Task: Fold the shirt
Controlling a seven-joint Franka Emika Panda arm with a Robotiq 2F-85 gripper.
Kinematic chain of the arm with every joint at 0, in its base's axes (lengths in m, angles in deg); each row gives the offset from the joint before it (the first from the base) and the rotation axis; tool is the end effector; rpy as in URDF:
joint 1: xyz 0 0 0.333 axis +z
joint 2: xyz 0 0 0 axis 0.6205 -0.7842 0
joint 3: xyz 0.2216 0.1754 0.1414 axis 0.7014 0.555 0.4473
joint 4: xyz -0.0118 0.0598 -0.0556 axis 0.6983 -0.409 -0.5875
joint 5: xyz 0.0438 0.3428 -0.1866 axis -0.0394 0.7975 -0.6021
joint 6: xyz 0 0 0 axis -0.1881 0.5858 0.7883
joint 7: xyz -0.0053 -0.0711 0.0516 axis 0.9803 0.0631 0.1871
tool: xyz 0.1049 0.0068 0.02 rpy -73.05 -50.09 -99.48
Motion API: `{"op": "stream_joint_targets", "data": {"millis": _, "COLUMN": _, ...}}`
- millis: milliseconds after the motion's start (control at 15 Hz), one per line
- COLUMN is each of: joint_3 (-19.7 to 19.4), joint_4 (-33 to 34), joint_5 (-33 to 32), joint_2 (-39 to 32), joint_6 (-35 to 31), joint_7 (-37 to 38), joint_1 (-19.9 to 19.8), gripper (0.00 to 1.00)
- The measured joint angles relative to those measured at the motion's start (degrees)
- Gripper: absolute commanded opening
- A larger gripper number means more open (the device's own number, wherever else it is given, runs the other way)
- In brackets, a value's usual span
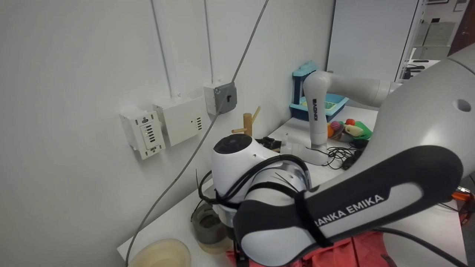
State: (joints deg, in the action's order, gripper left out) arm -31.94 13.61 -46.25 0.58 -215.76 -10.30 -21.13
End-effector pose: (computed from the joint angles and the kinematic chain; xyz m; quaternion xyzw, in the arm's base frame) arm 0.6923 0.2998 0.1149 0.8880 0.4594 0.0133 0.0138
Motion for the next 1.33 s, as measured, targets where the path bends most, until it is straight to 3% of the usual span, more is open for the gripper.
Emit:
{"op": "stream_joint_targets", "data": {"millis": 200, "joint_3": -0.39, "joint_4": 1.93, "joint_5": -0.08, "joint_2": -1.6, "joint_6": -0.18, "joint_7": 0.0, "joint_1": 0.15, "gripper": 0.75}}
{"op": "stream_joint_targets", "data": {"millis": 267, "joint_3": -0.56, "joint_4": 2.6, "joint_5": -0.14, "joint_2": -2.07, "joint_6": -0.23, "joint_7": 0.0, "joint_1": 0.29, "gripper": 0.65}}
{"op": "stream_joint_targets", "data": {"millis": 400, "joint_3": -0.8, "joint_4": 3.96, "joint_5": -0.16, "joint_2": -2.95, "joint_6": -0.24, "joint_7": 0.0, "joint_1": 0.56, "gripper": 0.58}}
{"op": "stream_joint_targets", "data": {"millis": 467, "joint_3": -0.85, "joint_4": 4.62, "joint_5": -0.16, "joint_2": -3.32, "joint_6": -0.24, "joint_7": 0.0, "joint_1": 0.68, "gripper": 0.43}}
{"op": "stream_joint_targets", "data": {"millis": 800, "joint_3": -1.06, "joint_4": 6.95, "joint_5": -0.16, "joint_2": -4.78, "joint_6": -0.24, "joint_7": 0.0, "joint_1": 1.09, "gripper": 0.02}}
{"op": "stream_joint_targets", "data": {"millis": 1333, "joint_3": -0.75, "joint_4": 5.49, "joint_5": 0.32, "joint_2": -2.68, "joint_6": 3.24, "joint_7": -0.04, "joint_1": 0.91, "gripper": 0.01}}
